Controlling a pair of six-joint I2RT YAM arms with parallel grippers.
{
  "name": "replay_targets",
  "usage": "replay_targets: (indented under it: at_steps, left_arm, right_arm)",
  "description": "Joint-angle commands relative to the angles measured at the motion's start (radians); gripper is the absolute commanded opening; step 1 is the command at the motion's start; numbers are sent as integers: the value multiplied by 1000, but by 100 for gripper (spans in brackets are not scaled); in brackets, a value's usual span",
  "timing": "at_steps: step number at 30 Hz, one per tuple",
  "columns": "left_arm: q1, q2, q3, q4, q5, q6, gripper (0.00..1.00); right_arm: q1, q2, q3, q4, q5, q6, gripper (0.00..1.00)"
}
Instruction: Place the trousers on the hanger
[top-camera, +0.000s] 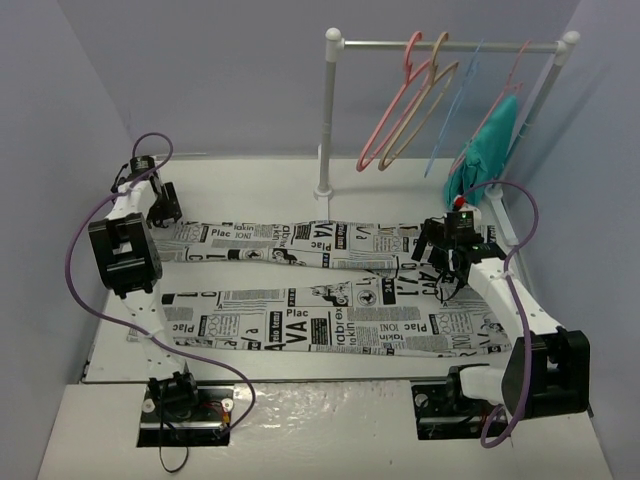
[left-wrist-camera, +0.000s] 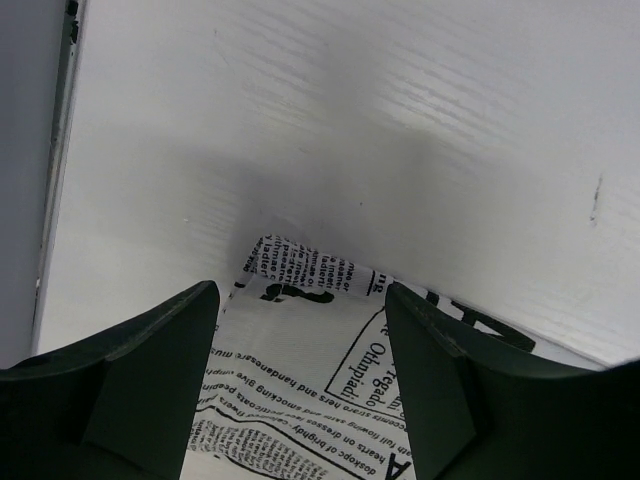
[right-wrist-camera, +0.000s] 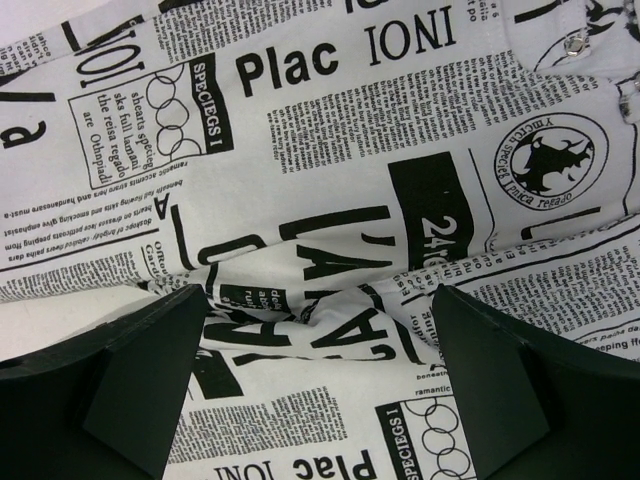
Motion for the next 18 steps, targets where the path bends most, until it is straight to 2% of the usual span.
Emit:
replay_targets:
  at_steps: [1, 5, 8, 12, 14, 15, 18]
  left_arm:
    - [10, -5, 69, -20, -25, 49, 64]
    - [7, 25, 58, -30, -7, 53, 64]
    - [4, 21, 23, -18, -6, 47, 60]
    - [5, 16, -23, 10, -4, 45, 32]
    - [5, 27, -19, 7, 0, 45, 6]
    - [5, 31, -12, 4, 2, 47, 0]
    - [5, 34, 3, 1, 5, 48, 0]
  right_arm:
    - [6, -24, -8, 47, -13, -18, 94]
    - [6, -13, -3, 55, -11, -11, 94]
    - [7, 7, 18, 57, 9, -20, 94]
    - [9, 59, 67, 75, 20, -34, 92]
    - [25, 105, 106, 87, 5, -41, 88]
    - [41, 123, 119, 90, 2, -46, 85]
    - [106, 181, 141, 104, 10, -72, 76]
